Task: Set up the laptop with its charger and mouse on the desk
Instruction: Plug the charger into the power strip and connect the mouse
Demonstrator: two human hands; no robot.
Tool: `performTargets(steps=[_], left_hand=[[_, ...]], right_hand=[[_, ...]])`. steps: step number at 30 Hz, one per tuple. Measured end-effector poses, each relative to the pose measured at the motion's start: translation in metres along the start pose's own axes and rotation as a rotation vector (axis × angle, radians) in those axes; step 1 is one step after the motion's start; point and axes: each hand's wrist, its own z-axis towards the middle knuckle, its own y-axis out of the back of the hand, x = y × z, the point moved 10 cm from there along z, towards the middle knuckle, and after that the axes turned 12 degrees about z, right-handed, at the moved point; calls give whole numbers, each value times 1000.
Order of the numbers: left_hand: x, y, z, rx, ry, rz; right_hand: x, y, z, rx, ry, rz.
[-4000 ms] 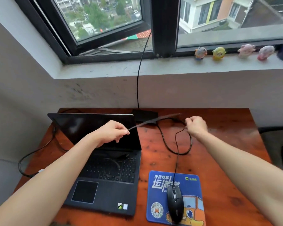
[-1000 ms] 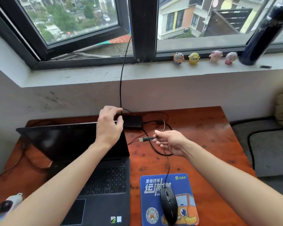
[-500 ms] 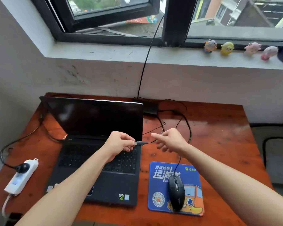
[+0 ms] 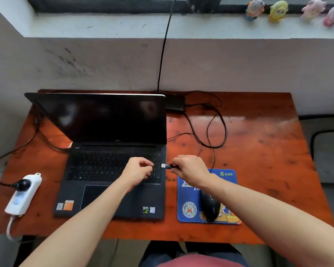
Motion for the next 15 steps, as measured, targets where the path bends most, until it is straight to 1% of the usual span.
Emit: performTargets(steps=[3, 4, 6, 8, 10, 15], left_hand=[[10, 10, 3, -223, -99, 569], [12, 7, 2, -261, -127, 711], [17, -4, 1, -305, -183, 903], [22, -16, 1, -325, -220, 999], [28, -25, 1, -350, -229, 1043], [45, -39, 7, -369, -233, 1060]], right_hand=[[-34, 7, 2, -35, -116, -64], [-42, 6, 4, -35, -143, -73], [-51, 4, 7, -33, -177, -70], [-56, -1, 11, -26, -195, -82], [-59, -6, 14, -24, -199, -84], [-60, -25, 26, -21, -178, -34]])
